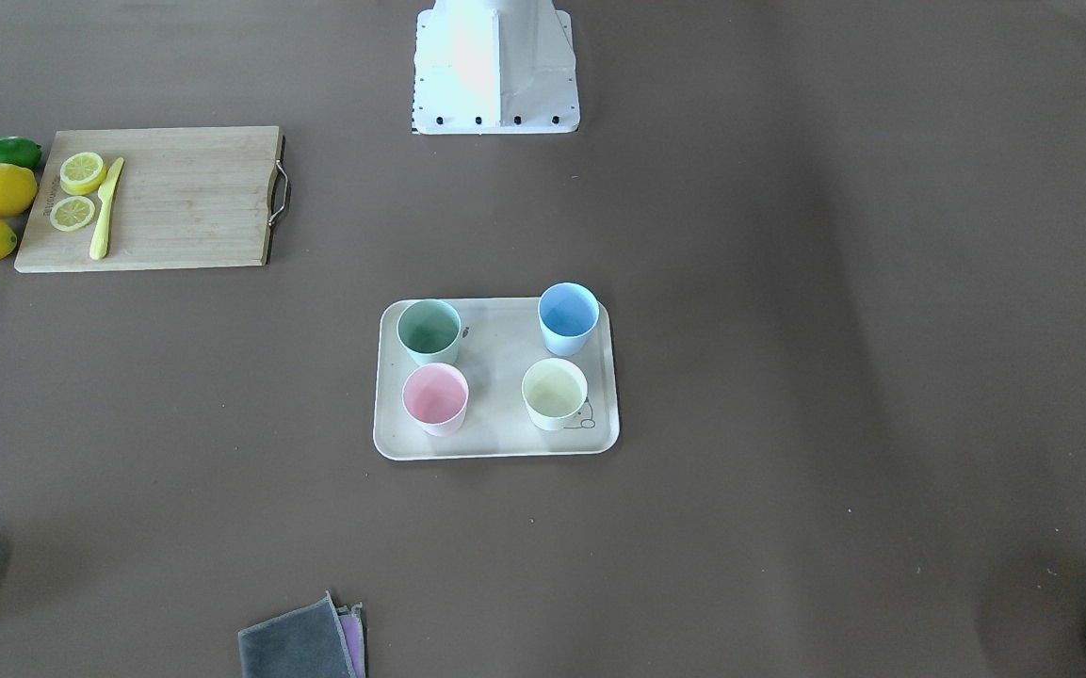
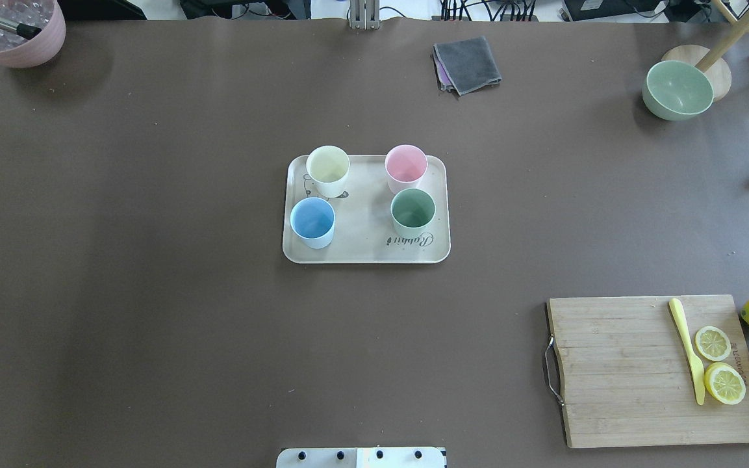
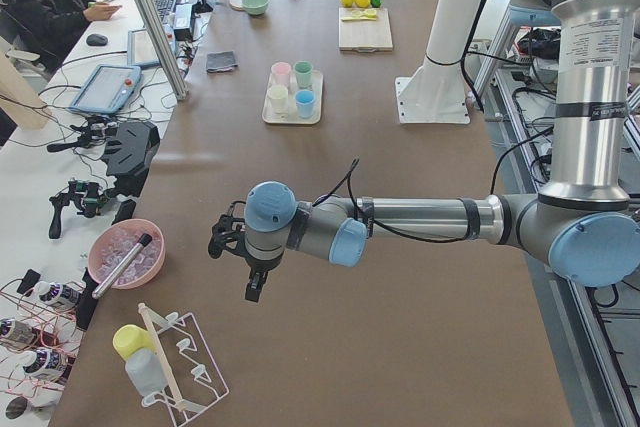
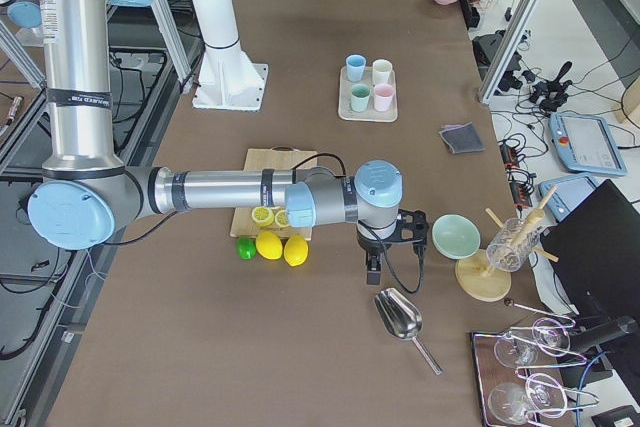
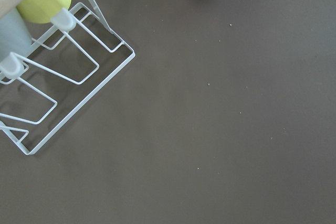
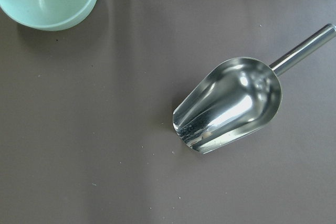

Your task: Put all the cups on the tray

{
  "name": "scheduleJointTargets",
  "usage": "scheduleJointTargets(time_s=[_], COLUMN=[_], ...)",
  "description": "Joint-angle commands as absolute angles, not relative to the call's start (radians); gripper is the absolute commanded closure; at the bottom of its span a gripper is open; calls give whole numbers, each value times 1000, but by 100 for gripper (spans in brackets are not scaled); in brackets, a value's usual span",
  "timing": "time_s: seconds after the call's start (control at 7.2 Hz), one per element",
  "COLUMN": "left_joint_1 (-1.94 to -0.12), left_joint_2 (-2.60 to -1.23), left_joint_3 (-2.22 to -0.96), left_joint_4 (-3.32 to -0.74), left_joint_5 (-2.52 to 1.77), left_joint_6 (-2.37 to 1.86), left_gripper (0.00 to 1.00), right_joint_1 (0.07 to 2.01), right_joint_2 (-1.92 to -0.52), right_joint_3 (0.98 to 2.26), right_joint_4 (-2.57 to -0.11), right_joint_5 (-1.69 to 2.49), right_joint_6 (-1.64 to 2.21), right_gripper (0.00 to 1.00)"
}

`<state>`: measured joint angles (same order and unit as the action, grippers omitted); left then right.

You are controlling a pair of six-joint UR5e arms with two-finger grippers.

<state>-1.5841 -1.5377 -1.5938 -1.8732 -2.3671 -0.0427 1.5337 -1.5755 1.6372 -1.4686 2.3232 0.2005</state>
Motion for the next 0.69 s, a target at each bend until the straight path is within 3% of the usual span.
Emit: scheduleJointTargets(time_s=[0.0,0.56], left_joint_1=[-1585,-1583], left_joint_2=[-1546,-1557], left_joint_3=[-1597,-1588], left_joint_4=[-1871,-1871], left_joint_5=[-2365,-2364], left_joint_6=[-44,-44], left_gripper=[2,2], right_joint_1=[1532,1532], right_joint_2=[-1566,-1563], right_joint_3=[1637,1637], right_joint_4=[-1480,-1479], right_joint_5=[2330,2327], right_joint_6=[201,202], right_gripper=[0,0])
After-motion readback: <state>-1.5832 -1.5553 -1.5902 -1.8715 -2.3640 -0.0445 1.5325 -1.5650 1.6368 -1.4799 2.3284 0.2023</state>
